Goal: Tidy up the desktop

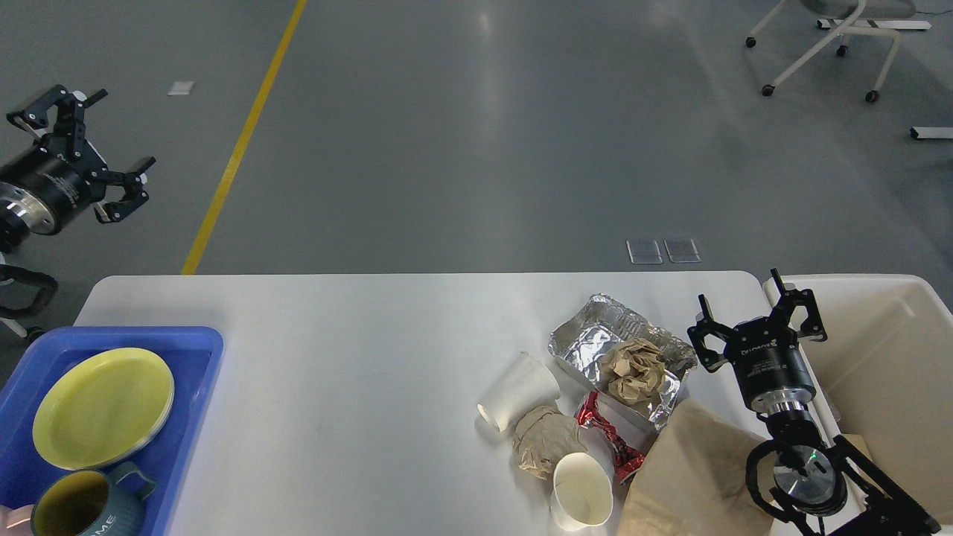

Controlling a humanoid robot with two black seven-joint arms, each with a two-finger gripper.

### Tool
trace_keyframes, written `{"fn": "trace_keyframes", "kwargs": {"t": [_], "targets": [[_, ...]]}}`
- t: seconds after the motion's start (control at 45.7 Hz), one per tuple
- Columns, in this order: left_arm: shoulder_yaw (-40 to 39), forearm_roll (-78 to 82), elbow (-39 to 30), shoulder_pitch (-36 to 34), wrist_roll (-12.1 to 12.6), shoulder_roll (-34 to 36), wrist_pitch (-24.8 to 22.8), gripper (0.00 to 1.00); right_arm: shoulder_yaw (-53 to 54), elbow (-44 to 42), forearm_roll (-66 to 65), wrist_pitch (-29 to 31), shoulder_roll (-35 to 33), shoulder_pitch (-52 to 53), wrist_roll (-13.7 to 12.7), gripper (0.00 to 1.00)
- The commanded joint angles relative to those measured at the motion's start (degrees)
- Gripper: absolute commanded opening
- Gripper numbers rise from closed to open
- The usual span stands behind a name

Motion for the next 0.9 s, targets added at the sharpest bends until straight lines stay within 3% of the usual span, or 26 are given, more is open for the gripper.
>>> {"fn": "trace_keyframes", "kwargs": {"t": [0.0,0.153,0.262,0.503,0.744,0.875], "targets": [[-8.2,-0.09,-3.6,7.1,-10.59,-3.05,0.93,0.96,0.0,0.0,0.0,0.0,0.0,0.0,-0.1,1.0],[-17.16,0.0,-12.91,17.12,-11.48,-2.88,1.72,0.96,0.0,0.0,0.0,0.0,0.0,-0.08,-0.01,1.0],[-22.88,0.26,-20.38,23.45,-11.48,-3.67,6.28,0.96,0.0,0.0,0.0,0.0,0.0,-0.08,-0.01,1.0],[-27.54,4.82,-31.02,31.54,-11.66,-10.34,10.51,0.96,0.0,0.0,0.0,0.0,0.0,-0.08,-0.01,1.0],[-39.84,16.43,-32.26,32.69,-11.66,-18.52,12.89,0.96,0.0,0.0,0.0,0.0,0.0,-0.08,-0.01,1.0],[-42.32,17.58,-32.17,32.51,-10.87,-18.88,12.89,0.96,0.0,0.0,0.0,0.0,0.0,-0.08,-0.01,1.0]]}}
